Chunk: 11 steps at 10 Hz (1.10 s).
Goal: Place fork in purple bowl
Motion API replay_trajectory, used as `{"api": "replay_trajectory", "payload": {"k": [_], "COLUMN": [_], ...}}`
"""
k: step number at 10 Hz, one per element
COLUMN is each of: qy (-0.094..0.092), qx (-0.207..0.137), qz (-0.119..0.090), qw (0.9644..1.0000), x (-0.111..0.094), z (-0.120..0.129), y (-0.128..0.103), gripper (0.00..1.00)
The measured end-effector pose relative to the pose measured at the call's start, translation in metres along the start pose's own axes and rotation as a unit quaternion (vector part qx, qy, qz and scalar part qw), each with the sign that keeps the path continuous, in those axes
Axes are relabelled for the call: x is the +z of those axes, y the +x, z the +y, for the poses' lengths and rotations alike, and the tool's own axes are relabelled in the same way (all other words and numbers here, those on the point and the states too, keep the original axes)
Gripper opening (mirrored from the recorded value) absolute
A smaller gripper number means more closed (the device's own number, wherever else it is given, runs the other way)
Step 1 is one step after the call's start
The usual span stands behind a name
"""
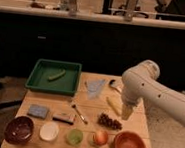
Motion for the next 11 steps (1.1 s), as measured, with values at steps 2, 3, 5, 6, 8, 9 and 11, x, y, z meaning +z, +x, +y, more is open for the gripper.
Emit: {"api": "replay_trajectory", "payload": {"k": [2,3,5,6,8,9,11], "qy": [-0.003,-0.005,-0.009,-0.010,-0.015,-0.017,-0.018], "qx": [0.004,0.002,-0.001,-0.003,-0.006,-0.005,-0.004], "qz": [0.000,0.000,0.002,0.003,-0.003,-0.002,-0.002], "qw": [1.0000,1.0000,1.0000,0.9999,0.9999,0.9998,0.9998], "x": [0.003,0.005,0.008,0.010,0.015,0.016,0.016], "z": [-0.005,-0.007,-0.011,-0.012,-0.016,-0.017,-0.016], "y": [-0.018,-0.029,-0.048,-0.056,-0.075,-0.075,-0.073], "gripper": [0.80,0.80,0.80,0.80,0.80,0.80,0.80]}}
